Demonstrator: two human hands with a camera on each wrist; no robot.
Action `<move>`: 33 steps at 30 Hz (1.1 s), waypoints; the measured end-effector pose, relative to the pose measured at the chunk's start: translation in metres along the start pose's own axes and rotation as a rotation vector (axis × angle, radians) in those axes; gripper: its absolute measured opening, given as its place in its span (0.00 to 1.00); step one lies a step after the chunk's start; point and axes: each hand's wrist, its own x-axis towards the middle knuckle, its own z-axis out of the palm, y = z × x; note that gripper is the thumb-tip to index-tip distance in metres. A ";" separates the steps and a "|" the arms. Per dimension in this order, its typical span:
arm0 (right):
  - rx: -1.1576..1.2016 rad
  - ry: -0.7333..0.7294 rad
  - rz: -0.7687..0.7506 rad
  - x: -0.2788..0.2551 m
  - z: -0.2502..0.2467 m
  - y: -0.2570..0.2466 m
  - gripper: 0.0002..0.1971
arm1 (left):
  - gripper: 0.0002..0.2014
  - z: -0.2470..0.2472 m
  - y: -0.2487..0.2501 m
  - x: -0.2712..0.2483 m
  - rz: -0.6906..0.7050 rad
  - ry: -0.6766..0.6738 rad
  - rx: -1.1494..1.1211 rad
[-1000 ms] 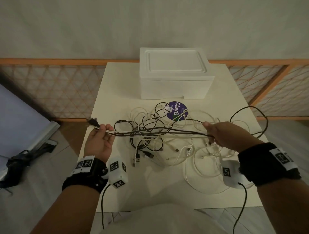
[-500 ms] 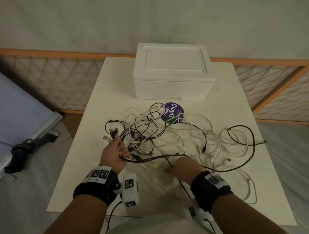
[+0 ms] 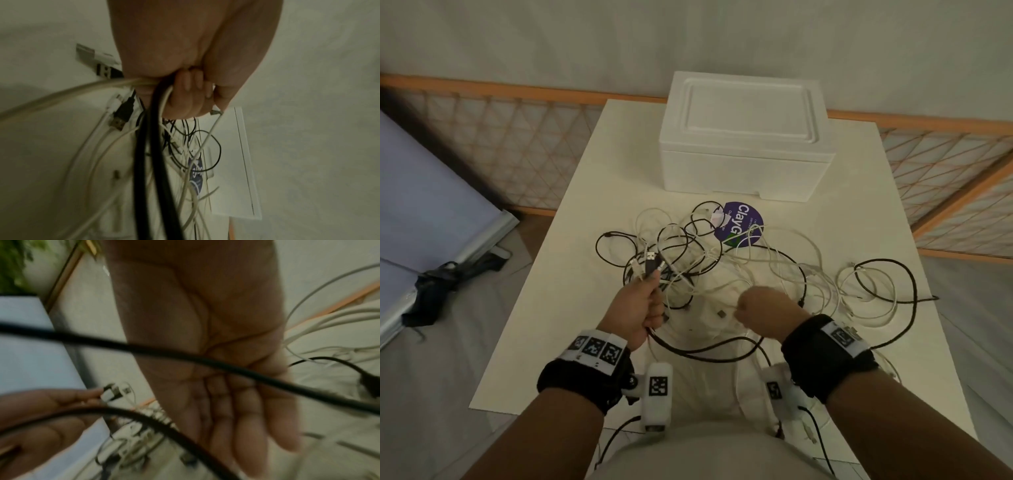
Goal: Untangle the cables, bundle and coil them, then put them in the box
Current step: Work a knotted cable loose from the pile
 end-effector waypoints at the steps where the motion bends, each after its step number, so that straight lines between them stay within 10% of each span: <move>1: -0.103 -0.087 0.020 0.004 0.008 0.004 0.13 | 0.18 0.003 -0.003 0.001 -0.003 0.009 0.026; 10: -0.101 -0.050 0.102 0.010 0.038 0.002 0.27 | 0.18 0.011 -0.023 0.006 -0.023 0.077 0.094; 21: 0.095 -0.031 0.062 0.003 0.031 0.001 0.06 | 0.14 0.006 -0.021 0.003 0.013 0.055 -0.031; 28: 0.770 0.003 -0.151 -0.012 -0.025 0.008 0.07 | 0.15 0.014 -0.006 -0.002 0.075 0.024 -0.064; 33: 0.325 0.024 -0.101 -0.002 -0.025 0.031 0.18 | 0.13 0.017 -0.011 -0.002 0.019 0.018 0.048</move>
